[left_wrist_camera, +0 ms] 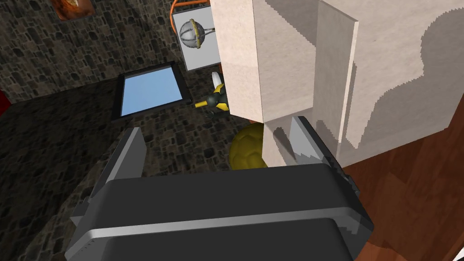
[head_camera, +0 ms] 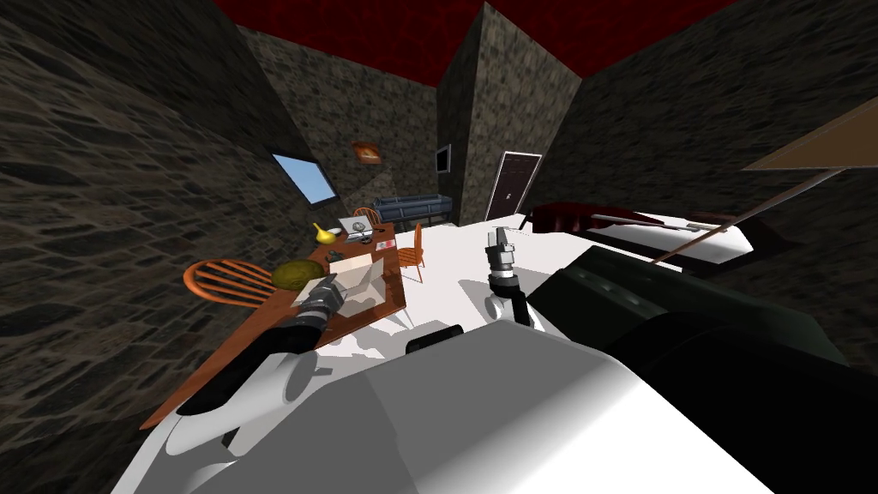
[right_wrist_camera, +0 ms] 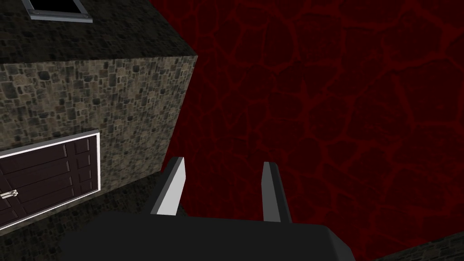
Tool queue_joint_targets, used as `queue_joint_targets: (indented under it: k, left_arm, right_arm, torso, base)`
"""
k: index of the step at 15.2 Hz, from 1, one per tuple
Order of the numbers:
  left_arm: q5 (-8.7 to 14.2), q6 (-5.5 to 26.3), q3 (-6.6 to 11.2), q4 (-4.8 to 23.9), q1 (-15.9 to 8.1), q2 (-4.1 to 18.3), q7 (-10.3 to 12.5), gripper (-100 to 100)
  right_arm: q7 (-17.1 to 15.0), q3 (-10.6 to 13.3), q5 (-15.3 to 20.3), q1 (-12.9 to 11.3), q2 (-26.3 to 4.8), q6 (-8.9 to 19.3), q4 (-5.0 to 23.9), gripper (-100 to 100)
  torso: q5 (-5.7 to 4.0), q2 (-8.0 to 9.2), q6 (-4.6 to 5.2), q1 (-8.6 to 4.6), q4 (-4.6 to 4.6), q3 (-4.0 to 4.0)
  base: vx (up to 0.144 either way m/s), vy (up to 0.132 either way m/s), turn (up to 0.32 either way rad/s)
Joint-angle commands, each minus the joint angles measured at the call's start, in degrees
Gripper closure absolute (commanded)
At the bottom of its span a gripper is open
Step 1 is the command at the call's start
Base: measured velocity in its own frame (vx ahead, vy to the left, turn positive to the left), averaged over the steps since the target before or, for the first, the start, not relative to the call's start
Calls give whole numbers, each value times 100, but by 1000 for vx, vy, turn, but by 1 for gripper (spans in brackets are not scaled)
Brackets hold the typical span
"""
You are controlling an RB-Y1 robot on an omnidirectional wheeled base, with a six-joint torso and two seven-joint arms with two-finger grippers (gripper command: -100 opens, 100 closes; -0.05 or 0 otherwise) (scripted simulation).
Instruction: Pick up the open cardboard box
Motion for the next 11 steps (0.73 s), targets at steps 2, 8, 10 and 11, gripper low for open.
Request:
queue_joint_targets:
  k: [2, 8, 10, 11]
  left_arm:
    - [56, 379, 37, -63, -26, -2, 51, -100]
    - [144, 1038, 95, -128, -62, -3, 120, -100]
    - [185, 1246, 122, -159, -81, -6, 153, -100]
    - [185, 1313, 122, -159, -81, -6, 153, -100]
  right_arm:
    - [0, 0, 0, 0, 0, 0, 0, 0]
    - [0, 0, 0, 0, 0, 0, 0, 0]
    - [0, 0, 0, 0, 0, 0, 0, 0]
    - [0, 0, 0, 0, 0, 0, 0, 0]
  torso:
    - [0, 0, 1, 0, 0, 0]
    - [0, -5, 0, 1, -1, -3]
    - [0, -5, 1, 1, -1, -3]
    - [0, -5, 0, 0, -1, -3]
  base:
    - [11, 2, 16]
    - [20, 2, 19]
    - [21, -1, 12]
    - [26, 0, 22]
